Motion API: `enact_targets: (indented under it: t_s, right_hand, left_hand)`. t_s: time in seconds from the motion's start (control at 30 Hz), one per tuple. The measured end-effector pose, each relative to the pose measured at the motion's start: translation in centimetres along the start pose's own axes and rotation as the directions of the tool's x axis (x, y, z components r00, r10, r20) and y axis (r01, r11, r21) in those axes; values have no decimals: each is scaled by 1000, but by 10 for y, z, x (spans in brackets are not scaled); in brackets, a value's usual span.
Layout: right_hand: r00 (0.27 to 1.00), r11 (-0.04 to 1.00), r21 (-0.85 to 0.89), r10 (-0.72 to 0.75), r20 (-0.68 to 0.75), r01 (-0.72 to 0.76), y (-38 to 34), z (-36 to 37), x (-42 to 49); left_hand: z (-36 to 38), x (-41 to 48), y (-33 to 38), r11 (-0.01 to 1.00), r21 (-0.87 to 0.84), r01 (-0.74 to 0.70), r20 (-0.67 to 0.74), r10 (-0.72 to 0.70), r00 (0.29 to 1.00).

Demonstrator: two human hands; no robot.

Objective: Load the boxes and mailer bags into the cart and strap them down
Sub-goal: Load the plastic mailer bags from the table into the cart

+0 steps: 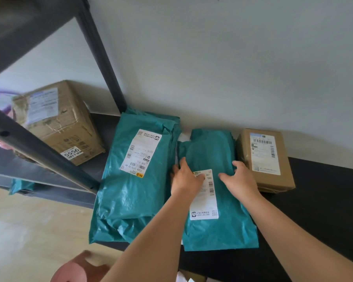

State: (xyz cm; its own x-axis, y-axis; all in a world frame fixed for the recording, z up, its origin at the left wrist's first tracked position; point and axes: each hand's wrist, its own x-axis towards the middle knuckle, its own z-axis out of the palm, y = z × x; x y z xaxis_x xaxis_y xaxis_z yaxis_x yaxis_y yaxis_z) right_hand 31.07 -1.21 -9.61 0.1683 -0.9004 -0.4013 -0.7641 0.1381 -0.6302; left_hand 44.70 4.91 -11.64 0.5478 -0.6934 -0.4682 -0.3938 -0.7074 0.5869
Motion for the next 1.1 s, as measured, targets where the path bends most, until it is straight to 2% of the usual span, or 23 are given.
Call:
enact_targets:
  t_s: [0.17,0.33,0.57,0.73,0.93,1.1]
  right_hand:
    - [1000,983,183,29,10,-30,5,-4,1]
    - [994,964,259,38,105,-64,1,-3,-1]
    - [989,906,411,50,136,-102,-10,-10,-4]
    - [995,879,471,35,92,-75,-15,-22,-9]
    - [998,827,559,50,30,-58,-19,-35,-16]
    - [995,778,627,82,-56,-29,-18,-41,-28]
  left_hand:
    - [-1,-1,-1,999,-42,3,-10,-3,1000]
    - [-1,-4,2,998,-70,-3,-41,0,999]
    - [-5,-6,9,996,-69,-52,-102,45,994]
    - [-13,-8,17,989,-121,-85,-190,61,980]
    - [-18,-8,26,967,-254,-33,-157,-7,988]
    - [-15,-8,29,944,-314,-106,-99,78,992]
